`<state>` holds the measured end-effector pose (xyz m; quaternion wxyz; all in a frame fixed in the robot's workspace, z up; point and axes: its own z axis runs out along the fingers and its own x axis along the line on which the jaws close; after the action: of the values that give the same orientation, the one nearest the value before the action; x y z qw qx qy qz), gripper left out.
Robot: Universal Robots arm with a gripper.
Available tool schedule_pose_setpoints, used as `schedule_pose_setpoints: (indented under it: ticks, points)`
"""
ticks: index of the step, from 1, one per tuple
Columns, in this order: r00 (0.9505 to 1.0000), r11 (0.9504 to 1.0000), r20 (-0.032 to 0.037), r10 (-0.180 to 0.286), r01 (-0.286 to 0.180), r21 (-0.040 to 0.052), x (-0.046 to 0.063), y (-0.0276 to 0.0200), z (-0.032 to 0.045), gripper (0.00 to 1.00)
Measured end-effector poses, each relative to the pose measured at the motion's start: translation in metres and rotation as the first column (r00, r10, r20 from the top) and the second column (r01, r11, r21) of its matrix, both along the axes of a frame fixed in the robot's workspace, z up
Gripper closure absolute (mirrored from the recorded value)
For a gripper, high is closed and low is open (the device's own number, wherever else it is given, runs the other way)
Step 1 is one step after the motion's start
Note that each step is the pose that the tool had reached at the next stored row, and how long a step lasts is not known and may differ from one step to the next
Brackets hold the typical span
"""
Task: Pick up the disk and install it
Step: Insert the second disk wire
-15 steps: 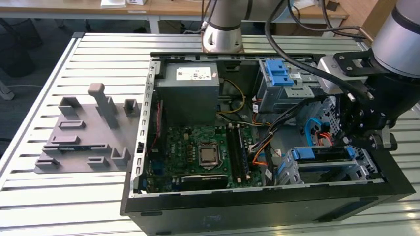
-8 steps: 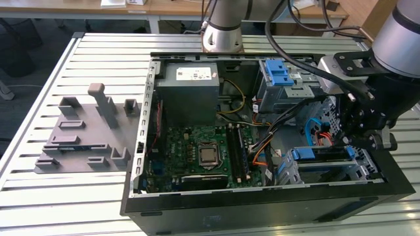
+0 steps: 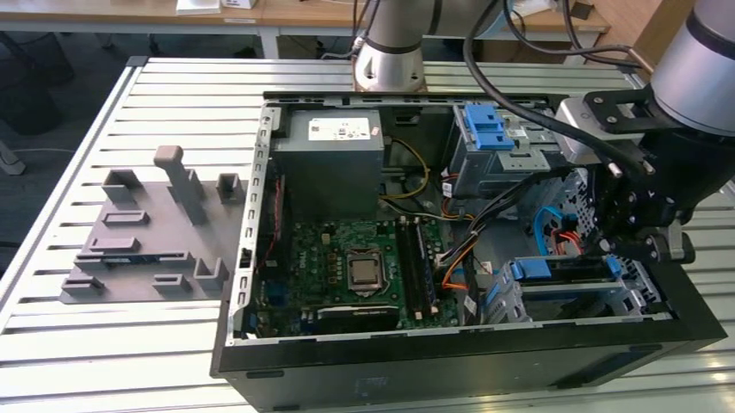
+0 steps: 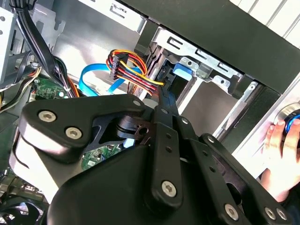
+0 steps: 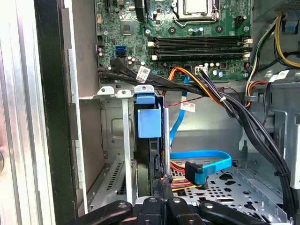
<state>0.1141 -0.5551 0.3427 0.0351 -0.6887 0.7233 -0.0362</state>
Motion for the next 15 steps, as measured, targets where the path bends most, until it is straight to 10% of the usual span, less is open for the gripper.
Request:
schedule_pose_setpoints:
  ticks: [15]
  points:
    - [1.0,1.0,-0.0053,0.0,0.0,-0.0001,0.0,0.0,0.0135,0.89]
